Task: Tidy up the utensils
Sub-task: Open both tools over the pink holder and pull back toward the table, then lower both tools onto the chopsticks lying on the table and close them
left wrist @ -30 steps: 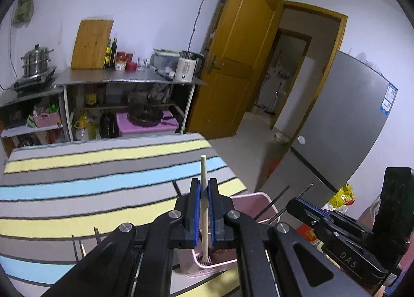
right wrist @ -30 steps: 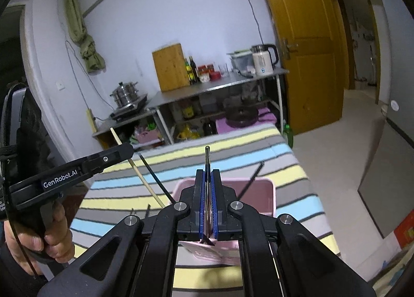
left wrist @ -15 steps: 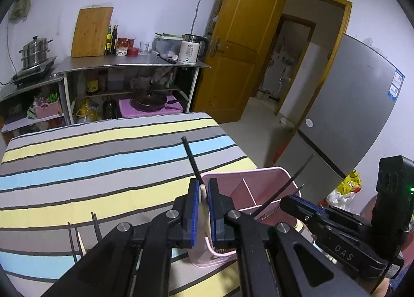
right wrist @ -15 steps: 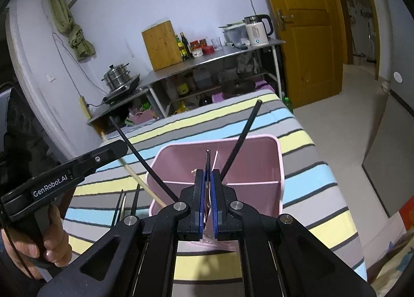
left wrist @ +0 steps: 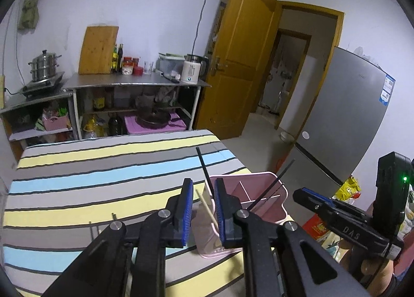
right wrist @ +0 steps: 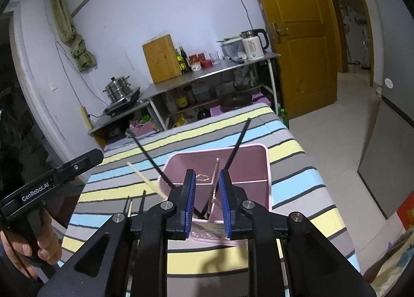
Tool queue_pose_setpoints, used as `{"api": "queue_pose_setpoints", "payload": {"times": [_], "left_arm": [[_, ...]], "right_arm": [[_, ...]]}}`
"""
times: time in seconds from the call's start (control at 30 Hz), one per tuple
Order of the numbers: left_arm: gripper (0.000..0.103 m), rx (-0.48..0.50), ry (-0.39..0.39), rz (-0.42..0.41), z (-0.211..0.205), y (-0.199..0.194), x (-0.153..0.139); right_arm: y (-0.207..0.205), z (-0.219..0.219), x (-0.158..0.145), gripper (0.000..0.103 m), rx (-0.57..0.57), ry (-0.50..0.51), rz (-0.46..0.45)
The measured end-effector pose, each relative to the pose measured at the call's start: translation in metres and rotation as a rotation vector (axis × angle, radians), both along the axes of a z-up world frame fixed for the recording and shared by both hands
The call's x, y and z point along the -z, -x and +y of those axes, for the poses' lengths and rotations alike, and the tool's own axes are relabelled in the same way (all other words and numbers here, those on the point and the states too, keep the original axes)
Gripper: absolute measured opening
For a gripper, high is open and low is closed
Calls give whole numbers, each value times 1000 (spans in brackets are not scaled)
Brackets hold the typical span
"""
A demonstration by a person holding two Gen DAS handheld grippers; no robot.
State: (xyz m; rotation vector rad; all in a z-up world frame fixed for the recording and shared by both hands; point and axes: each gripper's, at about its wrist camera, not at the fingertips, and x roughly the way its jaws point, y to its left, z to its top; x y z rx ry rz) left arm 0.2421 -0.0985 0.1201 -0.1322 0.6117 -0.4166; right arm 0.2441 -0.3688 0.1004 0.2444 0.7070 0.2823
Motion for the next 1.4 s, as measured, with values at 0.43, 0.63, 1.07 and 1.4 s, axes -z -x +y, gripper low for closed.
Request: {"api": "queue_pose_setpoints", "payload": {"times": [0.43,0.63,1.07,1.4], "left_arm": [[16,-109,-17,-19,66,74,7],[16,-171,-23,12,94,97,25],[16,-219,-52,136,119,103,82],[16,-243,-49,245,133,71,128]], "right_arm": [[52,34,-13,20,-120,-22,-61],[66,51,-6,20,-171,-37,-51],[71,89,29,20,-272,-17,29],[64,116,56,20,-330,7,89]]}}
